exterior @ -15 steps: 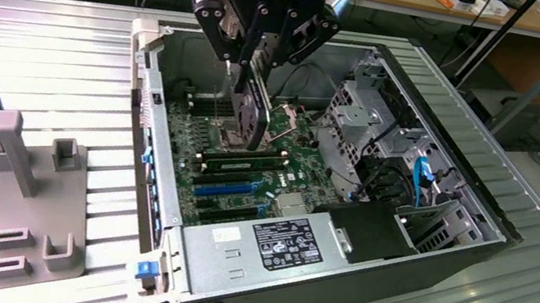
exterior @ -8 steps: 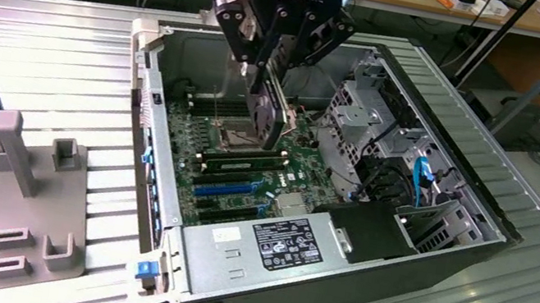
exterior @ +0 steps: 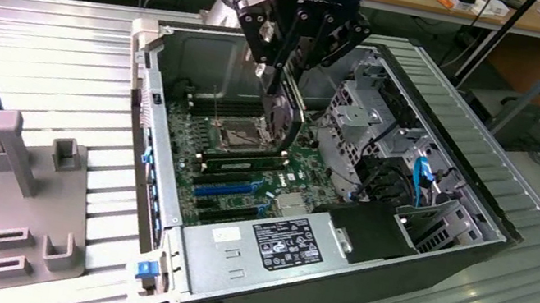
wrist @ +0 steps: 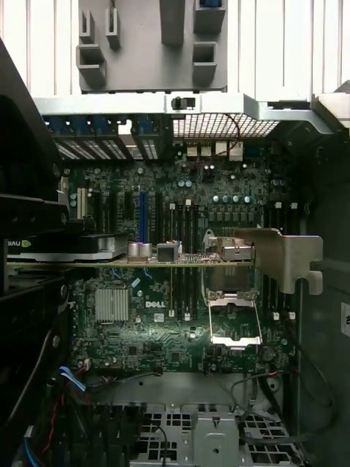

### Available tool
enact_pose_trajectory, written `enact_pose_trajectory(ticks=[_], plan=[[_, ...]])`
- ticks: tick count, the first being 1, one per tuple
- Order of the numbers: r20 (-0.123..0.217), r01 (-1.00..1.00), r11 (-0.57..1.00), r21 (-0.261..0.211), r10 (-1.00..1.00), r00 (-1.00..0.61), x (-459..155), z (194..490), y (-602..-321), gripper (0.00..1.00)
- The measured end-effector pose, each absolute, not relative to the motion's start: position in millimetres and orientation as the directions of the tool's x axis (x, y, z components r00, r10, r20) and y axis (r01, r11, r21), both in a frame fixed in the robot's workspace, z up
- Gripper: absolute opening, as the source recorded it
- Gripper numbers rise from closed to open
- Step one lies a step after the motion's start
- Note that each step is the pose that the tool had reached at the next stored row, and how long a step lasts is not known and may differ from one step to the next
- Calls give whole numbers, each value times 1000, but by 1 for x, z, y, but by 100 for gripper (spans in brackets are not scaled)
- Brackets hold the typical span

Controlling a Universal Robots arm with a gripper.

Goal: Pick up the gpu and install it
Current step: 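Pick up the gpu and move the gpu toward the slot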

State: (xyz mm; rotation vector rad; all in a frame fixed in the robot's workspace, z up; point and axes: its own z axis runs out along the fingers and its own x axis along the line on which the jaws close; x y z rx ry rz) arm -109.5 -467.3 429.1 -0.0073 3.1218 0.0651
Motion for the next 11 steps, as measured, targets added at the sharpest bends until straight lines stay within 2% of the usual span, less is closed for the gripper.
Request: enact_pose_trajectory(ticks=[11], plan=[[-19,-5,999,42,-4,-1000,-78,429,-467,27]])
